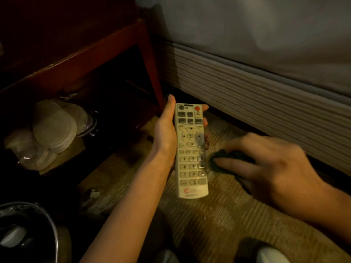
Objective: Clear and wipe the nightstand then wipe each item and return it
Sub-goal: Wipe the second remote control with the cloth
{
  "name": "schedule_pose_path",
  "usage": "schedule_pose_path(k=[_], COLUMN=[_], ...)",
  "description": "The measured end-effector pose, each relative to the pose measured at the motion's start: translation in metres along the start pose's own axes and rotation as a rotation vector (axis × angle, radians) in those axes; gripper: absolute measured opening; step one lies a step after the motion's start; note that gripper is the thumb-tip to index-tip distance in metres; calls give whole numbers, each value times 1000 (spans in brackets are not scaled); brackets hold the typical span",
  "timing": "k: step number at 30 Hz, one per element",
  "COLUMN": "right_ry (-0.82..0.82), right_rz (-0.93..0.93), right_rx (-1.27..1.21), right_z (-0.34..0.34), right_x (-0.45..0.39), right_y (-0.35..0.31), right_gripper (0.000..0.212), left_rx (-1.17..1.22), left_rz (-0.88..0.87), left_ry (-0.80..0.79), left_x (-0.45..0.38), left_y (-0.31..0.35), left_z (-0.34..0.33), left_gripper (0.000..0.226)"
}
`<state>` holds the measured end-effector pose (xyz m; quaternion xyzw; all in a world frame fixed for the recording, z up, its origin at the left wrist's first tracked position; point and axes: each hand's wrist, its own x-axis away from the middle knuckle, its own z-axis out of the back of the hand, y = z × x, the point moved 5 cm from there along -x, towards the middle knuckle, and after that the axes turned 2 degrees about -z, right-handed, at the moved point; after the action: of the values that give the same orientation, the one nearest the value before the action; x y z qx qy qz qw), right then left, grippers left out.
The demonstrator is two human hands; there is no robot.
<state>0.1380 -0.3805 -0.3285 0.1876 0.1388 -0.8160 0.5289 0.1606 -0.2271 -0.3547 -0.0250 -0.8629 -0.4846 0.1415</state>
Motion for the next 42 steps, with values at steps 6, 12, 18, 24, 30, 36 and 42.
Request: schedule_pose_path(k=[6, 12, 18, 24, 30, 36, 42], right_ry=[131, 100, -96, 170, 152, 170, 166], right_rz=[-144, -29, -111, -301, -77, -62, -59], right_rx=[-78, -237, -87, -196, -204, -264, -252], right_z=[32, 1, -36, 7, 5, -15, -23], right_x=[-19, -20, 8, -3, -26, -7, 11], right_y=[-6, -31, 9, 5, -47, -37, -26], right_gripper=[25, 28, 24, 26, 26, 30, 25], left_rx=[-86, -164, -209, -169, -64, -117, -140], left_rz=[-68, -104, -16, -109, -34, 42, 69], left_ry=[56, 61, 28, 13, -43, -94, -127], left_x=[-1, 0, 1, -2, 0, -1, -7], left_y=[10, 15, 11, 21, 15, 0, -9], left_z=[0, -8, 0, -1, -8, -11, -7], left_gripper=[69, 70, 71, 71, 72, 73, 72])
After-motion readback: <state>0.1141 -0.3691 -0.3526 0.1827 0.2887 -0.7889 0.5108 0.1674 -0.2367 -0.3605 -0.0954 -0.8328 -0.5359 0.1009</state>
